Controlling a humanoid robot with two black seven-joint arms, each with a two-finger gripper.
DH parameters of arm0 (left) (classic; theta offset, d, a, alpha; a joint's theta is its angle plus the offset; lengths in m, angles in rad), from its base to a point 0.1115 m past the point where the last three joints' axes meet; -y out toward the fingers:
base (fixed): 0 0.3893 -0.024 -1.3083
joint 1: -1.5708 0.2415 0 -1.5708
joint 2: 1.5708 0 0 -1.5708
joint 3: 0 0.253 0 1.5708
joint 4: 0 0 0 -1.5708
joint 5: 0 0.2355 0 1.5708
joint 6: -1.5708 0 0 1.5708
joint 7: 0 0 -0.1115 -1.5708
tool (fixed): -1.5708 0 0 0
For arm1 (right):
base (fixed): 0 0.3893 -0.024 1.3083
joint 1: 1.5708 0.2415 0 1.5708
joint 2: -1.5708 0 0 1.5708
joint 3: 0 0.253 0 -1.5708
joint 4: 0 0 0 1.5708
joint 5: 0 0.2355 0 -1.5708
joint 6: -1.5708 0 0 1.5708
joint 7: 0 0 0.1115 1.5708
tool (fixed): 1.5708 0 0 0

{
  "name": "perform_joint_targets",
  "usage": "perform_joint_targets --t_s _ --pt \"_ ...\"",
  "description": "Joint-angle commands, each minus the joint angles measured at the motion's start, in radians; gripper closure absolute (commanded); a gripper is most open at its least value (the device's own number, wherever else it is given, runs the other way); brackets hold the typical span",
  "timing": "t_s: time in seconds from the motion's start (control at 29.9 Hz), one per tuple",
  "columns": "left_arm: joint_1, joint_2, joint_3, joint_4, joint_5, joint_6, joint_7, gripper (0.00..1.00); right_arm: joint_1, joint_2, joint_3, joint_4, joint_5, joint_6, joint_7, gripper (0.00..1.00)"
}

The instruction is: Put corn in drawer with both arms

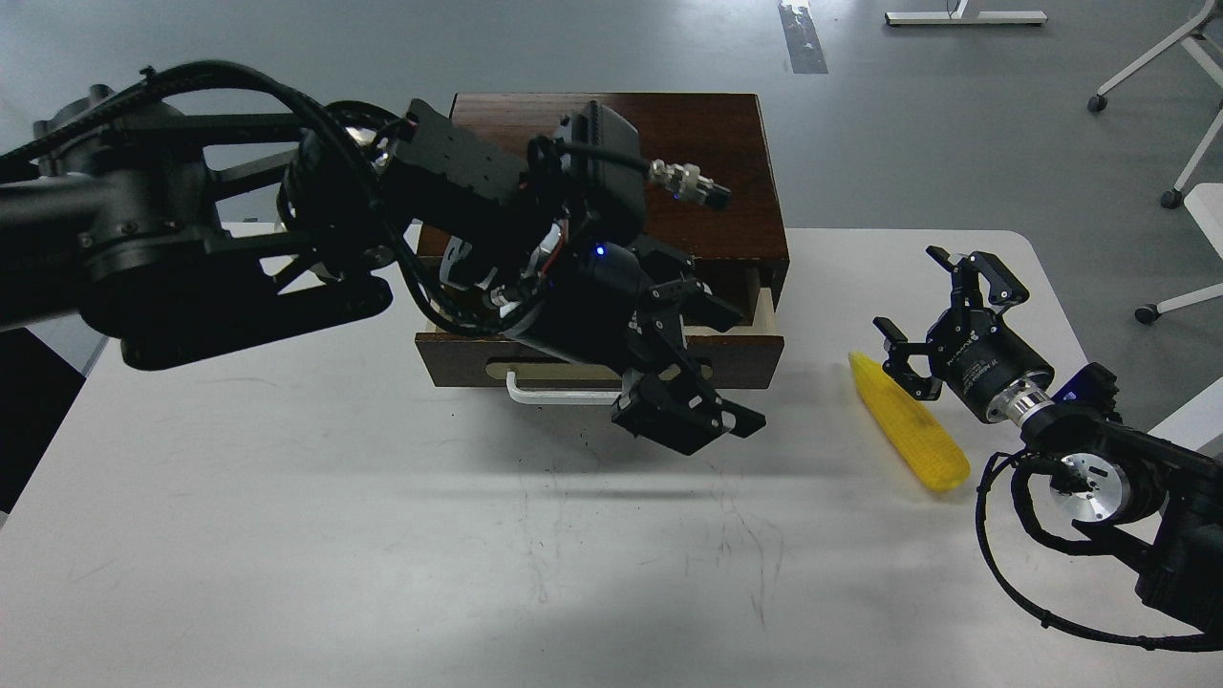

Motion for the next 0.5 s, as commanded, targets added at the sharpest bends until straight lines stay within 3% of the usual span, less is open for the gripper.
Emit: perform_joint_targets --t_s 0.0,0.17,0.37,0.47 --pt "0.005 0.08 -0.03 0.014 -0.324 0.0 0.0 0.02 0.0 -0.006 0.0 0.0 0.0 0.001 0.0 0.0" --pt "0.069 0.243 -0.04 0.121 -0.843 0.0 0.0 0.02 0.014 -0.021 0.0 0.003 0.0 0.001 0.0 0.0" --pt "0.23 0.329 -0.042 0.216 -1.126 0.0 0.0 0.02 0.032 -0.046 -0.001 0.011 -0.017 0.004 0.0 0.0" --pt "0.312 0.363 -0.043 0.268 -1.247 0.007 0.0 0.02 0.06 -0.093 -0.004 0.026 -0.147 0.004 0.0 0.0"
